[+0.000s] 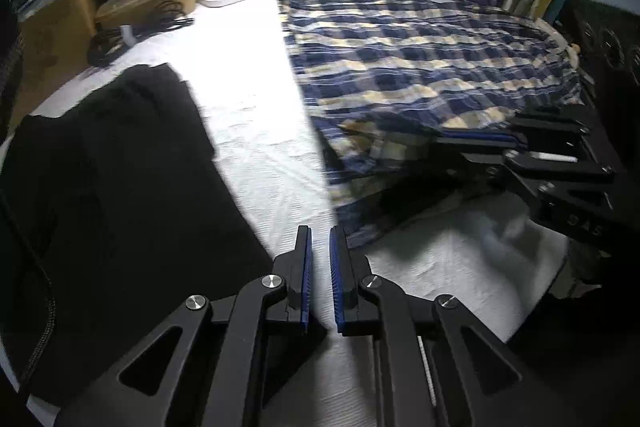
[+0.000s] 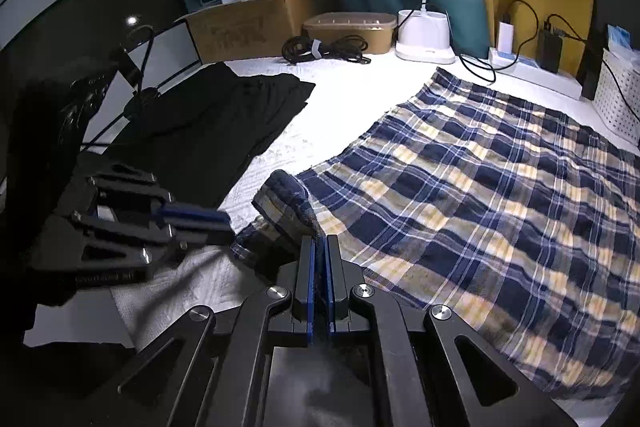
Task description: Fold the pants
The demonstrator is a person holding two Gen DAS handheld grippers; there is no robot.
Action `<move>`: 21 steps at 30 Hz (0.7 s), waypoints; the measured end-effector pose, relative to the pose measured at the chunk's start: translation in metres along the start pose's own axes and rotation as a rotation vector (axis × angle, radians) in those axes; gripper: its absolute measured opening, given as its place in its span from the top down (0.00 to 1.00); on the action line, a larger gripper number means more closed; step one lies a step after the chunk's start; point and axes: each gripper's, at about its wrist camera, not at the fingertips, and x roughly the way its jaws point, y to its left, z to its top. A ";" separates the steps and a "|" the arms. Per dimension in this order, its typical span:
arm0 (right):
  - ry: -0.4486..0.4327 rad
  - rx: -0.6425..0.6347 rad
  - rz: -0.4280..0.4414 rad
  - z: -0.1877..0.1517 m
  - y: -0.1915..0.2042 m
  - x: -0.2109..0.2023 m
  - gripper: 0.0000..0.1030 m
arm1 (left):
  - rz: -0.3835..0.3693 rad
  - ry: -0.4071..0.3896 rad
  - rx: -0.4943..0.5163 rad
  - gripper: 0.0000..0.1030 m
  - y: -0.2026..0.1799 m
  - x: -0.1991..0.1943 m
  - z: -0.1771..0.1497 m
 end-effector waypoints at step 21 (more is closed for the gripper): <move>0.011 0.028 -0.104 -0.028 0.007 -0.018 0.94 | -0.176 -0.080 -0.072 0.66 -0.008 0.012 0.034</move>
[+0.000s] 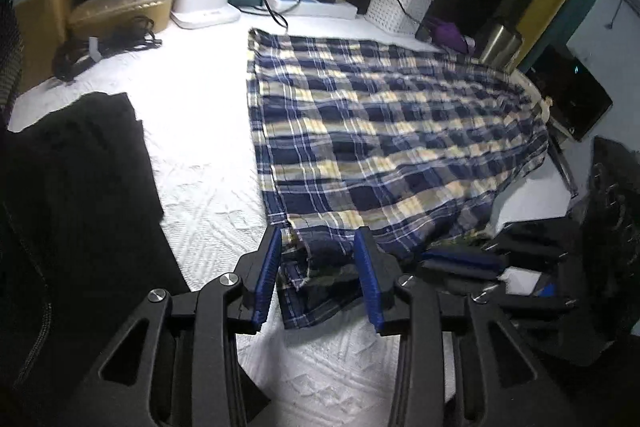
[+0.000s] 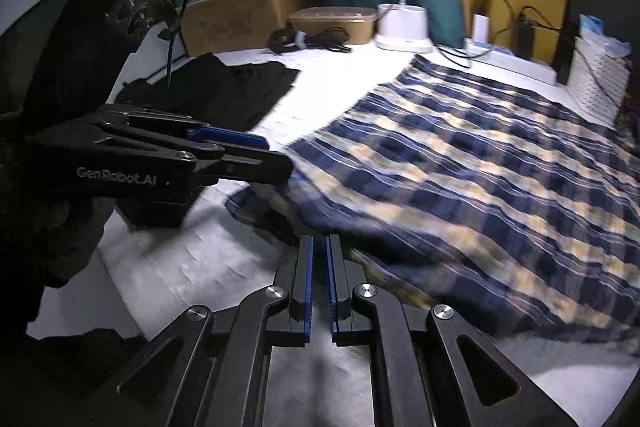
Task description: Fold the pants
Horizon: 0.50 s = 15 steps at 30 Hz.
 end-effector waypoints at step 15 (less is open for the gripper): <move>0.093 0.133 -0.377 -0.051 -0.082 -0.029 0.00 | 0.146 0.020 0.063 0.90 0.006 -0.004 -0.019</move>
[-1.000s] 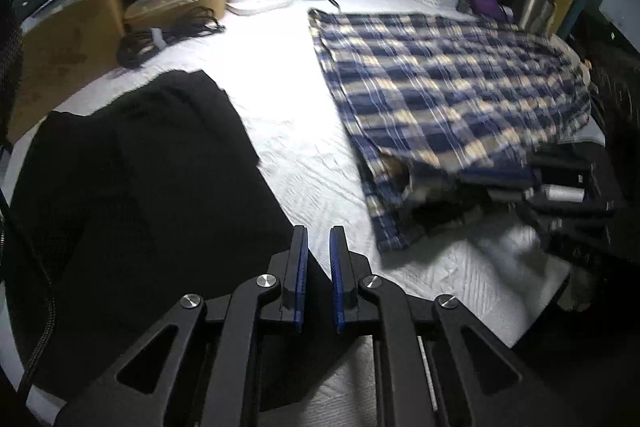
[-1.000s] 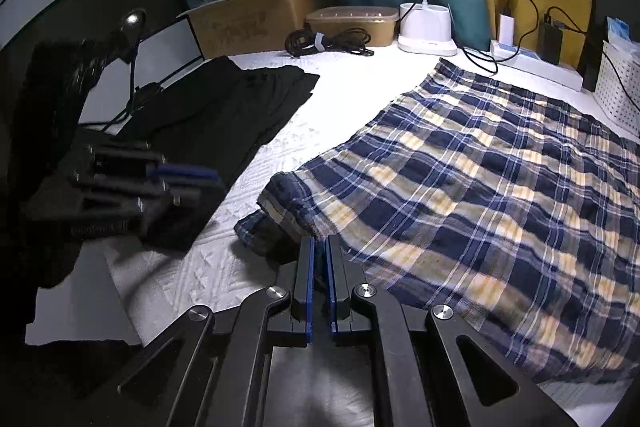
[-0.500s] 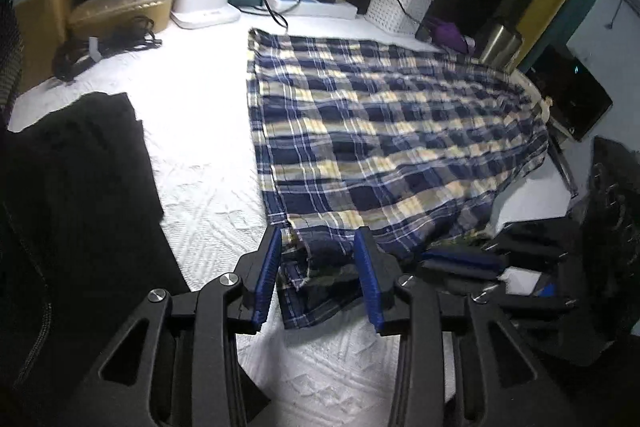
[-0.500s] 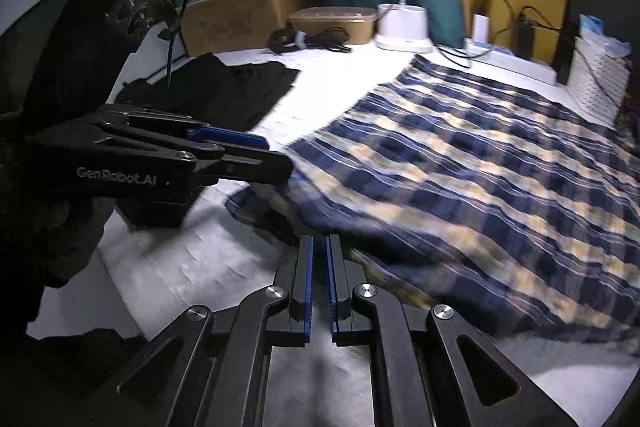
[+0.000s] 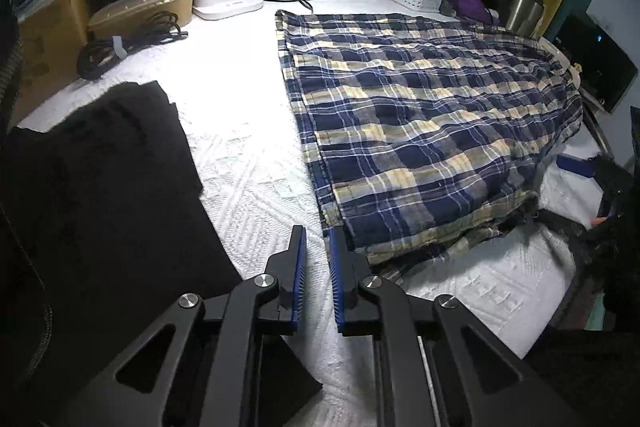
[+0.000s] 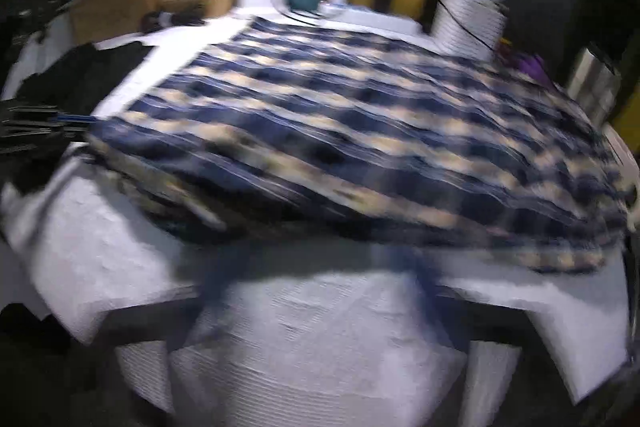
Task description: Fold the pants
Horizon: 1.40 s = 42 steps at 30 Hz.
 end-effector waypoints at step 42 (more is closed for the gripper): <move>-0.002 0.300 -0.123 -0.011 -0.138 0.002 0.00 | 0.019 0.010 -0.059 0.98 -0.008 0.014 0.016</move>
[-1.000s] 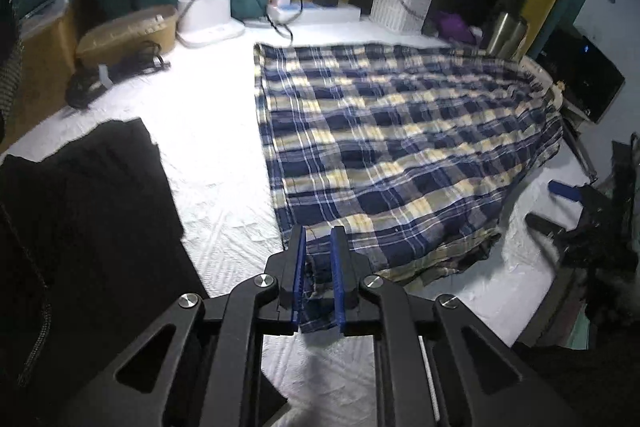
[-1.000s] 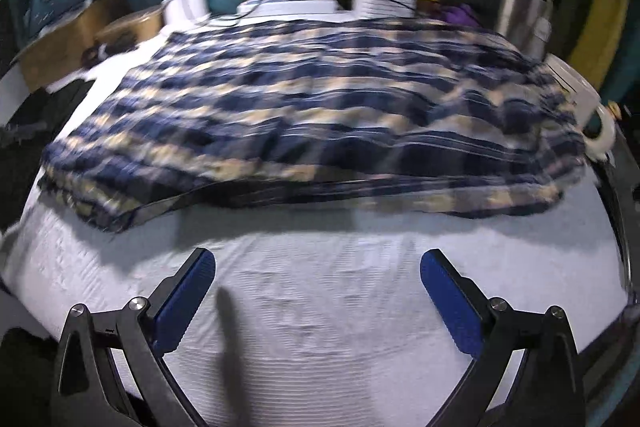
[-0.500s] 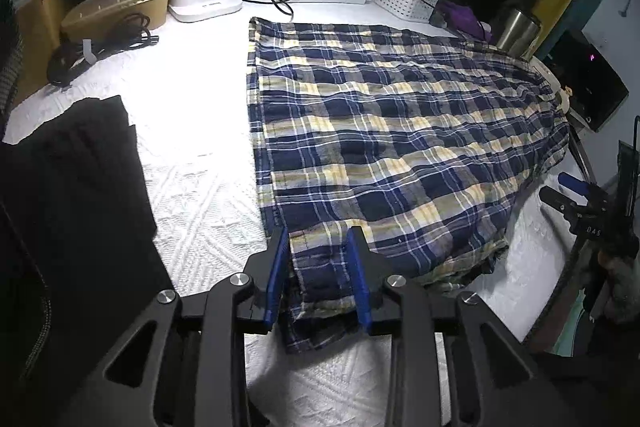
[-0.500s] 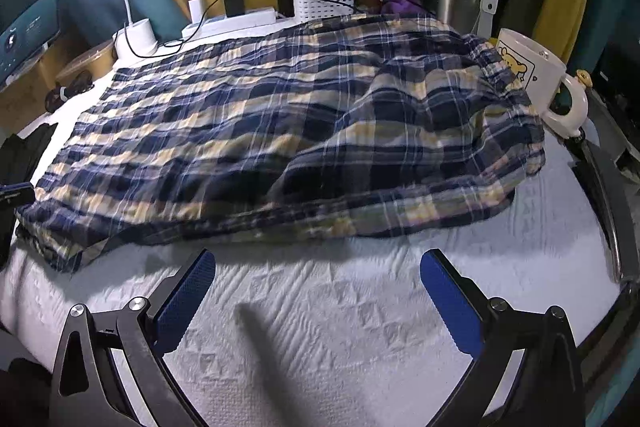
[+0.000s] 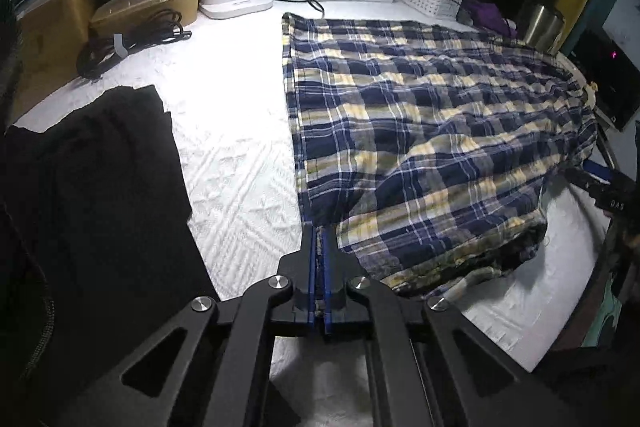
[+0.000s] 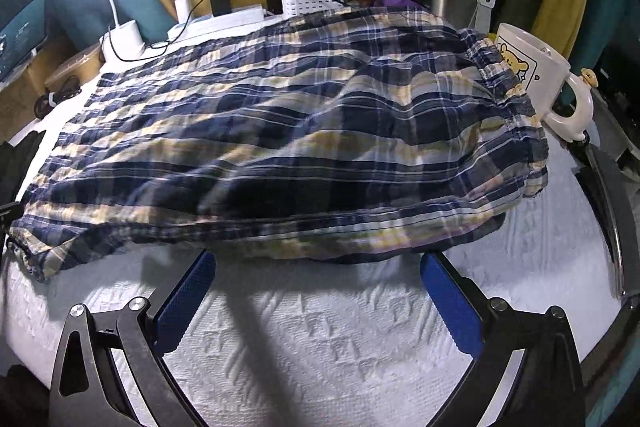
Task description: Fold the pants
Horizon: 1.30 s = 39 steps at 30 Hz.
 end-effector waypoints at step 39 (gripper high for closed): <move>-0.002 0.155 -0.098 0.037 -0.065 0.022 0.00 | -0.025 -0.011 0.079 0.86 0.002 0.063 0.111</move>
